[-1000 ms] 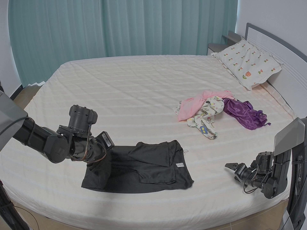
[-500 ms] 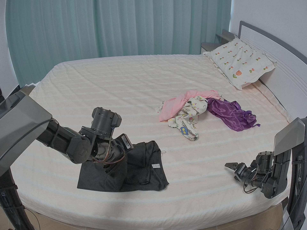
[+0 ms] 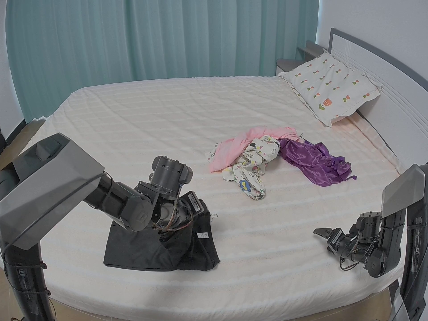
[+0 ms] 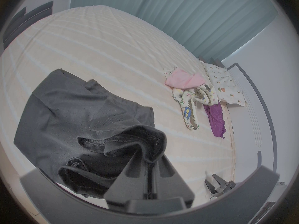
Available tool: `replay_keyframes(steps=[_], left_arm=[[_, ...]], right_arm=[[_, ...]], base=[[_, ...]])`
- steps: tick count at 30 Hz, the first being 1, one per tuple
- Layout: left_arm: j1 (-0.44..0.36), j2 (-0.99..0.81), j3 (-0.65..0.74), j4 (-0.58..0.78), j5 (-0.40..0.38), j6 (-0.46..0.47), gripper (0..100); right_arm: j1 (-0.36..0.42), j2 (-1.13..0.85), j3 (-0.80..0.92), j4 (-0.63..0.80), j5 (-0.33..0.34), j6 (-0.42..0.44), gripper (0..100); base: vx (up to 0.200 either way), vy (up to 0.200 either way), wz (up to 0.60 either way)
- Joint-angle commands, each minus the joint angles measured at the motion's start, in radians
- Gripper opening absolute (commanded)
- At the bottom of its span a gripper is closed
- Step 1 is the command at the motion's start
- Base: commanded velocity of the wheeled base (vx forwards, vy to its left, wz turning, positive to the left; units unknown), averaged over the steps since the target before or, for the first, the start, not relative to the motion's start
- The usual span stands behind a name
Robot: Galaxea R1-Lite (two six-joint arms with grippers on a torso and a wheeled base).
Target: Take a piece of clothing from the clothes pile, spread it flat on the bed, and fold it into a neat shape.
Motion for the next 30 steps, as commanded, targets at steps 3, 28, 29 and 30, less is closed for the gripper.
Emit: replay_keyframes(steps=[3,28,29,30], left_arm=[[-0.015,0.03,-0.04,-0.006,-0.001,-0.055,100],[0.013,-0.156,0.001,-0.003,-0.116,-0.233,100],[0.03,-0.162,0.036,-0.011,-0.119,-0.233,100],[0.034,-0.163,0.045,-0.012,-0.119,-0.231,100]], right_arm=[[0.002,0.001,0.0,-0.011,0.001,-0.001,100],[0.006,0.005,0.001,-0.011,-0.001,-0.005,100],[0.006,0.005,0.003,-0.011,-0.001,-0.006,100],[0.006,0.007,0.003,-0.011,-0.001,-0.006,100]], base=[[0.0,0.0,0.0],[0.0,0.0,0.0],[0.0,0.0,0.0],[0.0,0.0,0.0]])
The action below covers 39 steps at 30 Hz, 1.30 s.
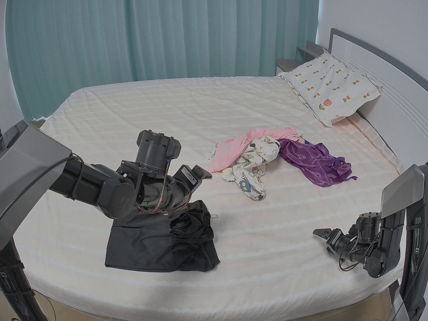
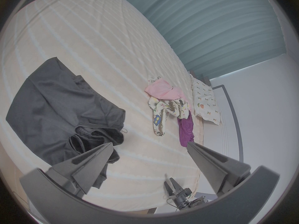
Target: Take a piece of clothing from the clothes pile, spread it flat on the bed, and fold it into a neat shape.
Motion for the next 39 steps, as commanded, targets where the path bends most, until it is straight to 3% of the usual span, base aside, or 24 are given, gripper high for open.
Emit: replay_keyframes(steps=[1,7,9,12,18,25,39], left_arm=[[0.047,-0.035,0.095,-0.011,-0.011,0.0,100],[0.108,-0.069,0.215,-0.014,-0.041,-0.003,100],[0.14,-0.083,0.281,-0.014,-0.106,-0.007,100],[0.16,-0.075,0.322,-0.026,-0.141,-0.013,100],[0.194,-0.064,0.345,-0.123,-0.144,-0.087,100],[0.214,-0.064,0.35,-0.13,-0.164,-0.087,100],[0.354,-0.025,0.35,-0.139,-0.267,-0.075,100]], right_arm=[[0.002,0.003,0.002,-0.01,0.0,-0.001,100],[0.002,0.003,0.002,-0.01,0.0,-0.003,100],[0.002,0.003,0.002,-0.01,0.0,-0.003,100],[0.004,0.005,0.003,-0.01,0.0,-0.004,100],[0.005,0.005,0.005,-0.01,-0.001,-0.004,100],[0.01,0.007,0.003,-0.01,-0.004,-0.004,100],[0.008,0.005,0.0,-0.01,-0.004,-0.001,100]], base=[[0.0,0.0,0.0],[-0.1,0.0,0.0],[-0.2,0.0,0.0],[-0.067,0.0,0.0],[0.0,0.0,0.0],[0.0,0.0,0.0],[0.0,0.2,0.0]])
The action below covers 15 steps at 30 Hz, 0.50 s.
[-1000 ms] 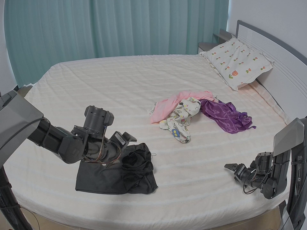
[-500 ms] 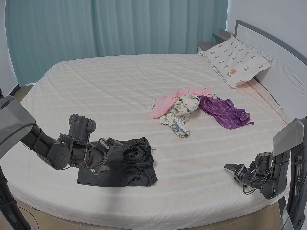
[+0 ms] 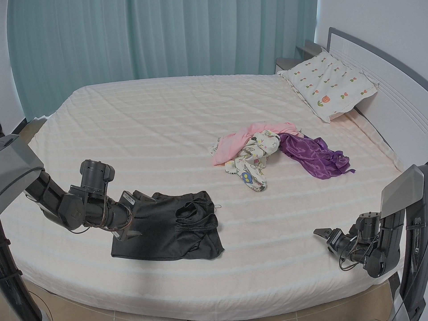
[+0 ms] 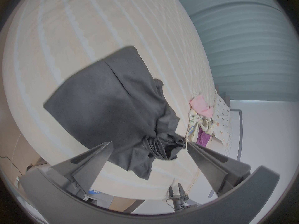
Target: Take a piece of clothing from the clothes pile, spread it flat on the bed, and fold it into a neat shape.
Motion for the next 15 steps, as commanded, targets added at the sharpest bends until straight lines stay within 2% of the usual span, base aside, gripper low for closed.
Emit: replay_keyframes(steps=[1,6,15], left_arm=[[0.029,0.027,-0.004,0.0,-0.003,0.003,100],[0.061,0.05,0.001,-0.002,-0.009,0.052,100],[0.095,0.059,0.003,-0.036,-0.054,0.054,100]], right_arm=[[0.0,0.001,-0.001,-0.011,0.001,0.002,100],[-0.001,-0.001,-0.003,-0.011,0.001,0.003,100],[0.003,-0.074,0.002,-0.011,-0.002,0.006,100]], base=[[0.0,0.2,0.0],[0.0,0.2,0.0],[0.0,0.2,0.0]])
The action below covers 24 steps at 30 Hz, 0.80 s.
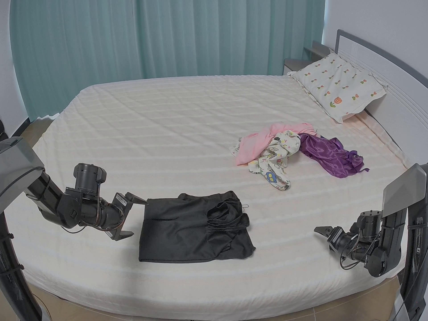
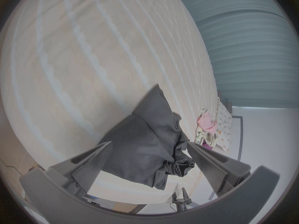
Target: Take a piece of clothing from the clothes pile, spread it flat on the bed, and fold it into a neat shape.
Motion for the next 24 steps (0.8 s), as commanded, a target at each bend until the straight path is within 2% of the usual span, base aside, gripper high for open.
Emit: replay_keyframes(steps=[1,5,6,9,10,11,15,19,22,24], left_arm=[[0.013,0.01,0.003,-0.013,-0.012,-0.001,100],[0.013,0.011,0.003,-0.013,-0.012,-0.003,100],[0.013,0.011,0.003,-0.013,-0.012,-0.004,100],[0.014,0.011,0.002,-0.014,-0.012,-0.004,100],[0.014,0.011,0.002,-0.014,-0.012,-0.004,100],[0.016,0.011,0.0,-0.014,-0.012,-0.006,100],[0.019,0.011,-0.004,-0.014,-0.012,-0.007,100],[0.021,0.011,-0.001,-0.014,-0.012,-0.007,100],[0.021,0.011,0.005,-0.025,-0.01,-0.003,100],[0.021,0.014,0.007,-0.047,-0.009,-0.009,100]], right_arm=[[0.008,-0.068,0.009,-0.012,0.0,0.004,100],[0.071,-0.092,0.027,-0.014,-0.023,0.006,100],[0.11,-0.114,0.032,-0.012,-0.064,0.009,100],[0.188,-0.149,0.035,-0.012,-0.106,0.029,100],[0.192,-0.151,0.035,-0.012,-0.107,0.03,100],[0.255,-0.163,0.033,-0.012,-0.127,0.049,100],[0.386,-0.175,0.012,-0.012,-0.193,0.056,100],[0.442,-0.175,-0.03,-0.008,-0.199,0.055,100],[0.473,-0.16,-0.079,0.007,-0.201,0.05,100],[0.492,-0.134,-0.171,0.078,-0.199,0.05,100]], base=[[0.0,0.2,0.0],[0.0,0.2,0.0],[0.0,0.2,0.0],[0.0,0.2,0.0],[0.0,0.2,0.0],[0.0,0.2,0.0],[0.0,0.2,0.0],[0.0,0.2,0.0],[0.0,0.0,0.0],[0.0,0.0,0.0]])
